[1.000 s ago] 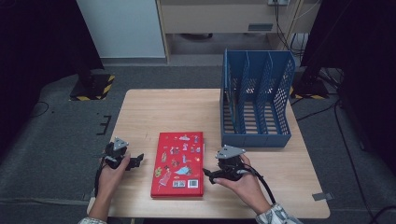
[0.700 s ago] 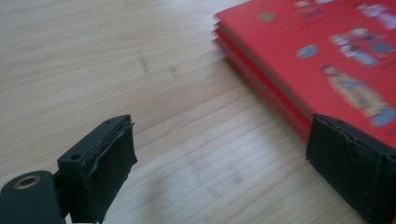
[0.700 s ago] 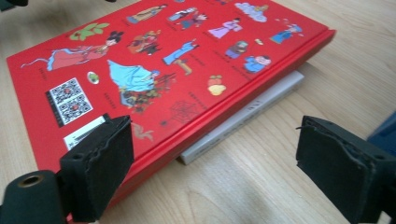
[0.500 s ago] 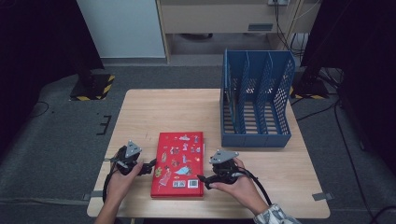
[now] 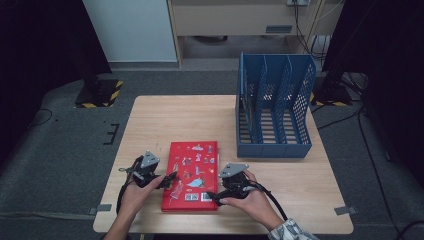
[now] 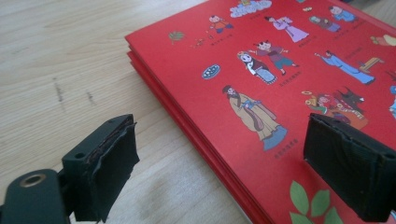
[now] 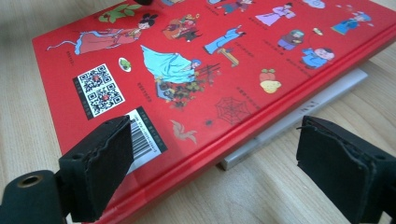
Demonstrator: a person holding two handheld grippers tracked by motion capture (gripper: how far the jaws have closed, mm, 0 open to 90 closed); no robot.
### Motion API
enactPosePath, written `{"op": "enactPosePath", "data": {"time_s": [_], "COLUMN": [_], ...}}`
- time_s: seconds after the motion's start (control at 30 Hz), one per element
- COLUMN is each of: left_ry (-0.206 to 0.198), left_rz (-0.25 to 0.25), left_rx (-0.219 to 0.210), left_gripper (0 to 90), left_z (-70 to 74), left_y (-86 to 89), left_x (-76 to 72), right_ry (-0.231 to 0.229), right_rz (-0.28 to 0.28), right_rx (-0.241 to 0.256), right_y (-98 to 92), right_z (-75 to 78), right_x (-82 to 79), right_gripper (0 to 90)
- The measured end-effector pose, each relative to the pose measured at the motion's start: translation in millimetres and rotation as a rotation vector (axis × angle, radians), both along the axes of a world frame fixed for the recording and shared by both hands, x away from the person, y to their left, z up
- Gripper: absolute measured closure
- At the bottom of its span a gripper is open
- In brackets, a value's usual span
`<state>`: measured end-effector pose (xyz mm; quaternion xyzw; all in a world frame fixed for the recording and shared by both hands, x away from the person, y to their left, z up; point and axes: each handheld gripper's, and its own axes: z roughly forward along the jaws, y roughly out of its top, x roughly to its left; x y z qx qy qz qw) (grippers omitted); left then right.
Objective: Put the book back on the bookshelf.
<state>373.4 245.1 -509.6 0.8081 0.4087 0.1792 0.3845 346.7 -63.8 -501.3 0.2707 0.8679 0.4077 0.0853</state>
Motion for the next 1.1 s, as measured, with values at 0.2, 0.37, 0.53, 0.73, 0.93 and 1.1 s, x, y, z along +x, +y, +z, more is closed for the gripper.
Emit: {"op": "enactPosePath", "data": {"time_s": [0.2,0.37,0.53,0.73,0.93,1.1], "left_ry": [0.027,0.047,0.065,0.079,0.088,0.122], "left_rz": [-0.029,-0.031,-0.040,-0.064,-0.067,-0.063], "left_rx": [-0.042,-0.062,-0.080,-0.102,-0.110,-0.148], "left_gripper": [8.1,7.1,8.0,7.5,6.1,2.1], "left_z": [-3.0,-4.4,-5.3,-7.2,-8.4,-12.8], "left_y": [-5.4,-4.9,-5.1,-7.6,-9.6,-8.5], "left_x": [4.3,6.2,6.7,8.7,9.4,13.3], "right_ry": [0.023,0.028,0.044,0.046,0.065,0.066], "right_rz": [0.000,-0.004,-0.005,-0.003,-0.022,-0.024], "right_rx": [0.001,-0.003,0.003,0.011,0.040,0.039], "right_y": [2.1,4.8,8.9,9.9,13.3,15.1], "right_z": [-1.9,-3.8,-6.5,-8.2,-12.0,-12.8], "right_x": [2.0,3.9,3.7,4.6,7.8,8.5], "right_gripper": [9.0,8.4,7.5,5.5,4.8,2.7]}}
